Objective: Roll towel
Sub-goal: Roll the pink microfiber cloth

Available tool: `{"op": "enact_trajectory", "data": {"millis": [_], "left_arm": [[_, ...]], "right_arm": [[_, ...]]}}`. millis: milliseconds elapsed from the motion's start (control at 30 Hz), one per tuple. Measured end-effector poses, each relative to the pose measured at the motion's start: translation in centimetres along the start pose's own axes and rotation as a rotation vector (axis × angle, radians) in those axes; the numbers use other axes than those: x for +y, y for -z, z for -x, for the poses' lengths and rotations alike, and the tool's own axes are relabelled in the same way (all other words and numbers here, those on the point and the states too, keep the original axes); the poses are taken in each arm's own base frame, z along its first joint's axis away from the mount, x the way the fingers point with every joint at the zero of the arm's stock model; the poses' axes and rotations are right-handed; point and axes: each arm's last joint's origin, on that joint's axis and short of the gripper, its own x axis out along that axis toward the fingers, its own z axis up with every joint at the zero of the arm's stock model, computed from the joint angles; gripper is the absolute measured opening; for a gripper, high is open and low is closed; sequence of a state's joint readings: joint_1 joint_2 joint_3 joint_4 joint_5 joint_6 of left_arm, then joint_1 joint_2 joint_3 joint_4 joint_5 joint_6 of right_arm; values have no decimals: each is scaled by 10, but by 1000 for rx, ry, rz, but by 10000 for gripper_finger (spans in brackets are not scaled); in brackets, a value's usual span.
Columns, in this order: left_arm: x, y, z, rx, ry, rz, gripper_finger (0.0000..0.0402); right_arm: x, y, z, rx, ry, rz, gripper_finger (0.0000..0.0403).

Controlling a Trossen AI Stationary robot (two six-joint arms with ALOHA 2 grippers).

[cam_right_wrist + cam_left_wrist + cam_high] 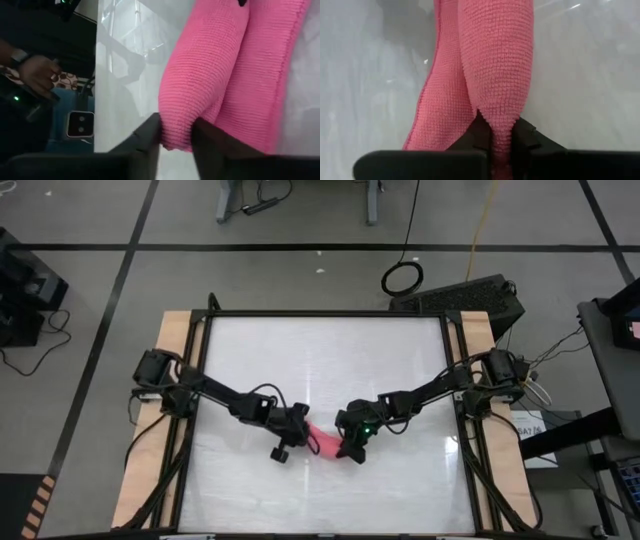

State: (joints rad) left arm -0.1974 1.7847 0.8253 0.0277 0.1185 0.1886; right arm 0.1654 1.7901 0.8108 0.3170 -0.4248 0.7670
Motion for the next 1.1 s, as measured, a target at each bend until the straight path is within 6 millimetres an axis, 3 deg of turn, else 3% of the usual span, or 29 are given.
{"op": "enact_trajectory", "data": {"millis": [200,367,767,1100], "left_arm": [[9,3,2,-20,157,109,31],[15,7,3,-20,267,195,31],[15,9,5,9,357,249,30],[26,-1,10,11,337,273,34]], "right_arm": [[0,8,-2,44,37,37,187],[6,22,-4,62,150,86,225],[59,30,15,-192,255,465,190],[49,21,5,-248,250,454,128]]}}
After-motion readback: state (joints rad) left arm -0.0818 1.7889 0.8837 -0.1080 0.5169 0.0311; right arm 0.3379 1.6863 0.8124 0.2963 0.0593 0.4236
